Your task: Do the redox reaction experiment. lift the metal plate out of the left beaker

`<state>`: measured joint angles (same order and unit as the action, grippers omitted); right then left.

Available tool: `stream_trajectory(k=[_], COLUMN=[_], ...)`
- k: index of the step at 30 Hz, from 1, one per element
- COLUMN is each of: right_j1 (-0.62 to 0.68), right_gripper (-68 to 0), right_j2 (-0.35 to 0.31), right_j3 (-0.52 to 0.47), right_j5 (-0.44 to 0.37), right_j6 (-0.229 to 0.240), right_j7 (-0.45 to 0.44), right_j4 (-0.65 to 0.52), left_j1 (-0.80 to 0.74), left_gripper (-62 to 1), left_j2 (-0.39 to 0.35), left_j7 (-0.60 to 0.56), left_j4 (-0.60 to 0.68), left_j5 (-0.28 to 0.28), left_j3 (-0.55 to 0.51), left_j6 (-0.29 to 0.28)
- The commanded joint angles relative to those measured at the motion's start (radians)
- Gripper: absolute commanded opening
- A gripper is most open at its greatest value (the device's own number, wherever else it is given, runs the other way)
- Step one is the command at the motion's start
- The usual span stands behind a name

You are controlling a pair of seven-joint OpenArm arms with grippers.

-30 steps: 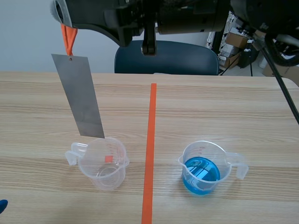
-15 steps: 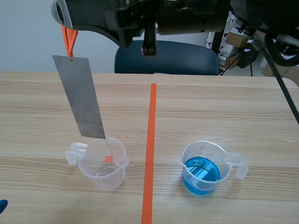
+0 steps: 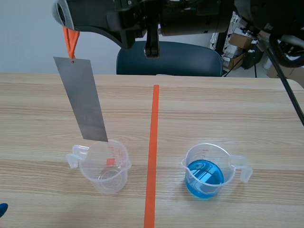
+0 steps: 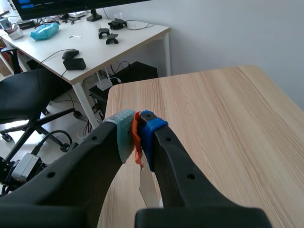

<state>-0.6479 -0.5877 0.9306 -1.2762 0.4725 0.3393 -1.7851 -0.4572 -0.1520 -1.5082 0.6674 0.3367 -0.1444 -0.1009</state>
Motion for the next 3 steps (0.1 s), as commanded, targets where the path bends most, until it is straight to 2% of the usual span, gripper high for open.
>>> stream_trajectory(k=[1, 3], right_j1=[-0.014, -0.014], right_gripper=[-67.1, -67.1], right_j2=[0.001, 0.001], right_j3=[-0.015, -0.015], right_j5=[-0.015, -0.015], right_j6=[0.0, 0.0], right_j7=[-0.019, -0.019], right_j4=[-0.014, -0.014], left_j1=[-0.011, -0.01], left_gripper=[1.4, 1.4], left_j2=[0.002, 0.002], left_j7=[-0.046, -0.046], left_j4=[0.003, 0.003], left_j5=[-0.003, -0.003], left_j3=[-0.004, -0.004], left_j6=[0.002, 0.002])
